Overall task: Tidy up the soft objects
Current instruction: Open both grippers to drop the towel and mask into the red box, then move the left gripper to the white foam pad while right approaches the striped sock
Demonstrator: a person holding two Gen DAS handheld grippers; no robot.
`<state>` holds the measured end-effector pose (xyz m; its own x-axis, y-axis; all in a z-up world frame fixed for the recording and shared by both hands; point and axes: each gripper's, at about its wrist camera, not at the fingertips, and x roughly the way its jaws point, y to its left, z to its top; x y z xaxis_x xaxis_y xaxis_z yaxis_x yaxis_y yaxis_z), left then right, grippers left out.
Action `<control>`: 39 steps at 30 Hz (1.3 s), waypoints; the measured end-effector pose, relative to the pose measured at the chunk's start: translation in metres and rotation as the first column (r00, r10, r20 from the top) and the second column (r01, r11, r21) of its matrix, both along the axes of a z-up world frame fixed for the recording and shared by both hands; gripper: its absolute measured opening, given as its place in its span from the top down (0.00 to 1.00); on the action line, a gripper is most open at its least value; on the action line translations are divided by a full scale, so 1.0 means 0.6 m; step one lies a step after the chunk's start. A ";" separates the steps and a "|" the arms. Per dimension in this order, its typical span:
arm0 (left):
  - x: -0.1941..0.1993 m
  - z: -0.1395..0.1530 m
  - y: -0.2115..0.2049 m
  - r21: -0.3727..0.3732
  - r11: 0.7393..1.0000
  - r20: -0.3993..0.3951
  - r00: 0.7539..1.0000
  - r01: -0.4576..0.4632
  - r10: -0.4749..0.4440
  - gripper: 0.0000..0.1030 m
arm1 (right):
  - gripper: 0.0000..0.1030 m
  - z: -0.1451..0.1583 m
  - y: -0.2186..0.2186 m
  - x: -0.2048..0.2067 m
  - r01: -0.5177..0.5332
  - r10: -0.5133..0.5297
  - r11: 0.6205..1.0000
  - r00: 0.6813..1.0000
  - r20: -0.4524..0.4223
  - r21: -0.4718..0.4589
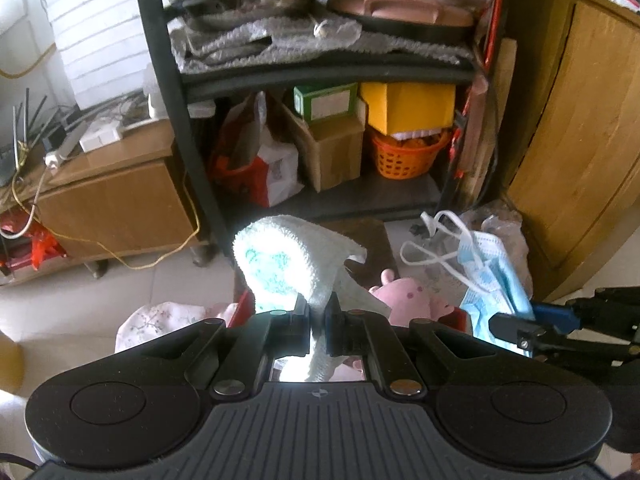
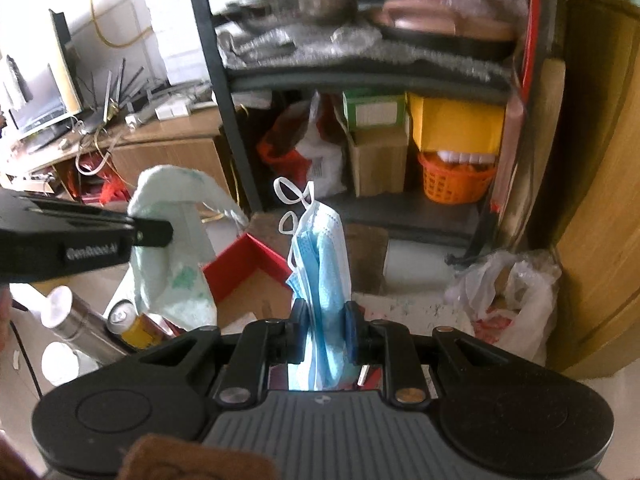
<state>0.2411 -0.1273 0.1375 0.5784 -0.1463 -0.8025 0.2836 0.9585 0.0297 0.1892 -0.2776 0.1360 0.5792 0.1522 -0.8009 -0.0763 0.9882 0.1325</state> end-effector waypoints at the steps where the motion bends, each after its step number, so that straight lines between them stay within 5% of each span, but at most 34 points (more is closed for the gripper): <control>1: 0.004 -0.008 0.000 0.002 1.000 -0.009 1.000 -0.002 0.002 0.98 | 1.00 -0.009 0.000 0.004 -0.001 0.001 1.000 1.000 -0.011 0.004; 7: 0.018 -0.047 0.001 0.030 1.000 -0.052 0.999 -0.003 0.005 0.95 | 1.00 -0.059 0.012 0.021 -0.025 0.024 1.000 0.997 -0.078 -0.005; 11: 0.017 -0.065 0.000 0.057 0.998 -0.074 0.997 0.001 0.003 0.71 | 0.94 -0.080 0.015 0.027 -0.024 0.024 1.000 0.991 -0.130 0.000; 13: 0.015 -0.071 -0.001 0.075 0.997 -0.078 0.997 0.010 -0.004 0.57 | 0.64 -0.086 0.022 0.028 -0.031 0.026 0.999 0.989 -0.149 -0.028; 20: -0.015 -0.081 0.006 0.105 0.994 -0.084 0.996 0.020 -0.011 0.33 | 0.62 -0.090 0.030 0.009 -0.037 0.032 0.999 0.988 -0.154 -0.031; 33: -0.122 -0.081 0.028 0.059 0.998 -0.077 0.997 0.014 -0.009 0.27 | 0.62 -0.080 0.022 -0.107 0.015 -0.009 0.998 0.993 -0.116 0.056; 39: -0.179 -0.117 0.043 0.037 0.999 -0.095 0.995 0.004 -0.001 0.26 | 0.59 -0.110 0.019 -0.161 0.034 -0.023 0.996 0.992 -0.126 0.086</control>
<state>0.1339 -0.1014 0.0672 0.4989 -0.1165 -0.8588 0.2892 0.9565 0.0382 0.0925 -0.2664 0.0699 0.4808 0.2096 -0.8514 -0.0258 0.9740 0.2253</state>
